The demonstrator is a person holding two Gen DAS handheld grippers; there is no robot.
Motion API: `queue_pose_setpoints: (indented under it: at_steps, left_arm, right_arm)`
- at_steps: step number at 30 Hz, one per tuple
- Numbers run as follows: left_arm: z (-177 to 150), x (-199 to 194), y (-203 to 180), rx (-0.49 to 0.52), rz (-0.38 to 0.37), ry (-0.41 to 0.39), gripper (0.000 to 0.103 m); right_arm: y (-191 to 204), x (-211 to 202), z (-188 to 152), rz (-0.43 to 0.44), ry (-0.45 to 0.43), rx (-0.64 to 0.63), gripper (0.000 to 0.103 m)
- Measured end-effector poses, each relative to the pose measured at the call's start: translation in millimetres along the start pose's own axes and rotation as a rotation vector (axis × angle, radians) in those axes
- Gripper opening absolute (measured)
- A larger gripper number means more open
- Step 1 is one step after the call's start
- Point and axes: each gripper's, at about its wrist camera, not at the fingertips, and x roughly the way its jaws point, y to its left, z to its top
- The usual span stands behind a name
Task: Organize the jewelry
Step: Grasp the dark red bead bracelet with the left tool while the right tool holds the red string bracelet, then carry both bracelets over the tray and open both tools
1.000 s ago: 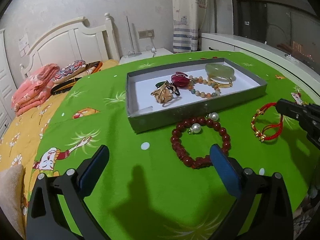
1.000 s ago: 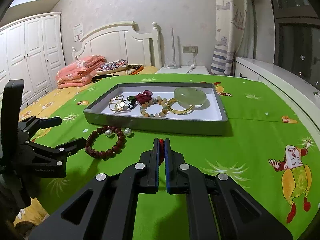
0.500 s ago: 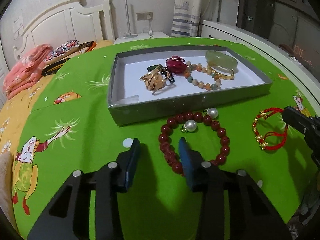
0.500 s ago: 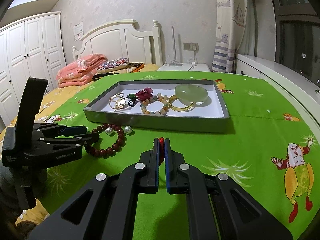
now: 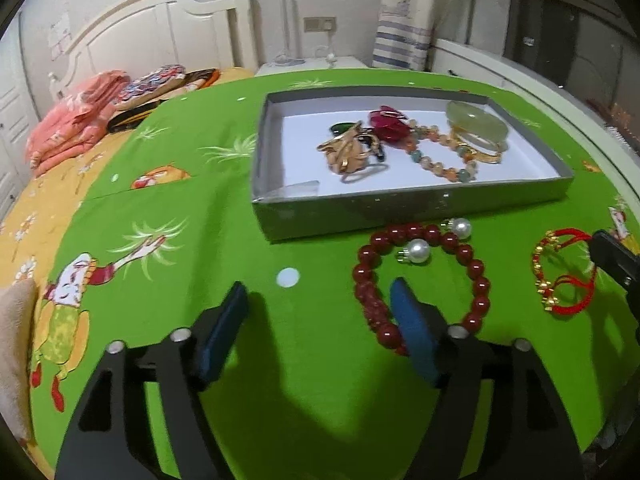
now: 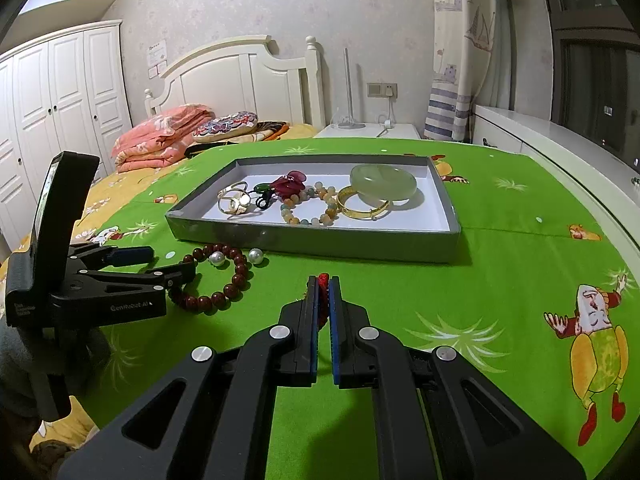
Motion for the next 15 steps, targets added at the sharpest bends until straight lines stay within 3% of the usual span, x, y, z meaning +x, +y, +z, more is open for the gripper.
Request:
queue_pose_setpoints:
  at_steps: [3,4,8,11,15]
  left_arm:
    - [0,2,4,-0.014,-0.022,0.009,0.076]
    - [1,1,4,-0.010,-0.040,0.005,0.071]
    - [-3,-5,-11,0.076,-0.068,-0.031,0.032]
    - [-5,-8,-26,0.152,-0.034,-0.048,0.014]
    - [-5,-8,-32,0.176,-0.018,-0.052,0.012]
  right_arm:
    - [0,0,0,0.002,0.002,-0.001,0.006]
    - [0,0,0,0.003,0.002,-0.001,0.006]
    - [0,1,-1,0.005,0.004,0.000,0.006]
    - [0,2,-1,0.006,0.007,-0.001,0.006]
    - [0,1,-1,0.008,0.007,-0.002,0.006]
